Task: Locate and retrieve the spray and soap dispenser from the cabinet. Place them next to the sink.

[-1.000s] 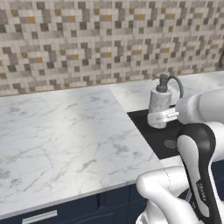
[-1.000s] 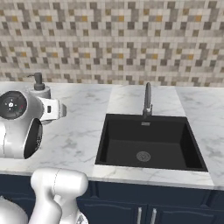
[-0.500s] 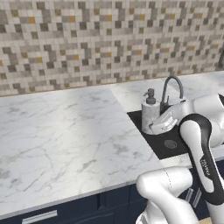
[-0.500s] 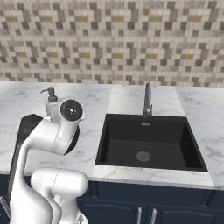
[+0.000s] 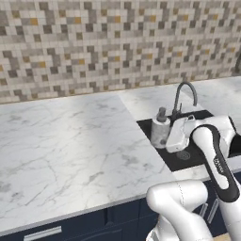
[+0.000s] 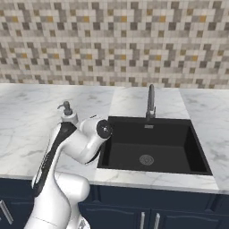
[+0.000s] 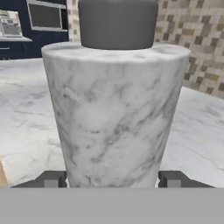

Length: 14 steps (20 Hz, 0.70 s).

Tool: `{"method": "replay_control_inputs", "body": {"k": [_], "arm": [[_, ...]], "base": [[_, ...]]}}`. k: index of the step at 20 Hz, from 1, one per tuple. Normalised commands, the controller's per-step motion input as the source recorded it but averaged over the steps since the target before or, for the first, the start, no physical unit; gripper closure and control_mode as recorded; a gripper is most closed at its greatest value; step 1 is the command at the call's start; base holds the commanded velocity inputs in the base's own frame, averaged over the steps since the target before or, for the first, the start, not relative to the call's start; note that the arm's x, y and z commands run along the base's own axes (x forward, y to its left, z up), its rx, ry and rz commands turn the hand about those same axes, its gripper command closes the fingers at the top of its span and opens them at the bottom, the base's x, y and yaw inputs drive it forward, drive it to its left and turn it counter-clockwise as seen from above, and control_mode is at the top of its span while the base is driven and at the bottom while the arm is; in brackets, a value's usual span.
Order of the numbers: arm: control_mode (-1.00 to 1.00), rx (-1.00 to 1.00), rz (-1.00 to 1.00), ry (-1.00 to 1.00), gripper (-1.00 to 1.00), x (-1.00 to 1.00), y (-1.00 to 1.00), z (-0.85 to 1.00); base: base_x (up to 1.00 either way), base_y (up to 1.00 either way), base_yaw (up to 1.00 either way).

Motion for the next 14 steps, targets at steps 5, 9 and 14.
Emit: {"method": "replay_control_inputs", "body": {"k": [5,9,14], "arm": [[-1.00,0.00,0.08,-0.03,1.00,0.61,-0.18,-0.54],[-1.00,0.00,0.09,0.00,1.00,0.62,-0.22,-0.51],[-1.00,-0.02,0.10,0.00,1.00,0.54,-0.22,-0.43]], "base": [[0.00,0.00,0.00],[0.00,0.00,0.00],[0.00,0.00,0.00]]}}
